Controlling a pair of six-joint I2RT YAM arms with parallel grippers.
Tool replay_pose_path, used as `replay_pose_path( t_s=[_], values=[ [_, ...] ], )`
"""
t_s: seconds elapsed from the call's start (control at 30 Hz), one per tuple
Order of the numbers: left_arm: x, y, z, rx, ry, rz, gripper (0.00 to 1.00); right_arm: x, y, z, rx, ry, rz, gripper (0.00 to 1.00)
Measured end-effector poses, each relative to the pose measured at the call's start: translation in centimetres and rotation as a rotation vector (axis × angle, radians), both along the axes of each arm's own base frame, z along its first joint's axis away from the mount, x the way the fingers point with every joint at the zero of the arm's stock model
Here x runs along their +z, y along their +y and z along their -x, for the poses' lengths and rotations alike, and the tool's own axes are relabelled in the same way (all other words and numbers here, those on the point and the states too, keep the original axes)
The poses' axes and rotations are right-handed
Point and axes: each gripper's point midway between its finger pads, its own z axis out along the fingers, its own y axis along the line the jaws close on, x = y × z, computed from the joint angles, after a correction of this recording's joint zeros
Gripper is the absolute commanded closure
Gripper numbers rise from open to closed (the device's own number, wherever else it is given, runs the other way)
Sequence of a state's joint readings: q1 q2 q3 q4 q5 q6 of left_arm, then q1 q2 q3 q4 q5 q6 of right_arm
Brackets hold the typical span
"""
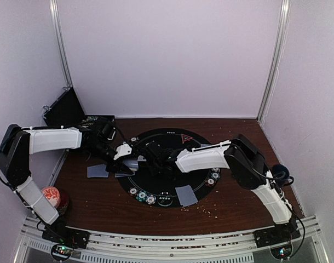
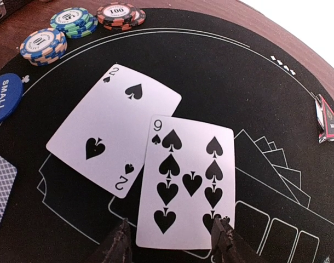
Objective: Distribute texas hold em gaming equipment
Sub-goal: Adjust the poker card in the community card area.
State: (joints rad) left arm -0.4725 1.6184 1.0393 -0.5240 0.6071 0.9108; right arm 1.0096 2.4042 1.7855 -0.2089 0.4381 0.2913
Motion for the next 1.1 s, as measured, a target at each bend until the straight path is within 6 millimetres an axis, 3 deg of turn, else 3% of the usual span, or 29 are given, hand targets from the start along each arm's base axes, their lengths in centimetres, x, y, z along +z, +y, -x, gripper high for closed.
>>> replay_pose_path(
  t_s=[0.37,0.63,1.1],
  values=[
    [0.0,0.0,0.0,0.000,0.000,0.000,0.58,-0.1,0.5,-0.3,0.009,-0.005,-0.020,0.47],
    [0.0,0.0,0.0,0.000,0.000,0.000,0.58,0.0,-1.3,1.0,0.018,0.023,-0.007,0.47],
    [0.0,0.0,0.0,0.000,0.000,0.000,0.58,-0.1,-1.7,0.8,0.012,0.021,-0.001,0.47]
  ],
)
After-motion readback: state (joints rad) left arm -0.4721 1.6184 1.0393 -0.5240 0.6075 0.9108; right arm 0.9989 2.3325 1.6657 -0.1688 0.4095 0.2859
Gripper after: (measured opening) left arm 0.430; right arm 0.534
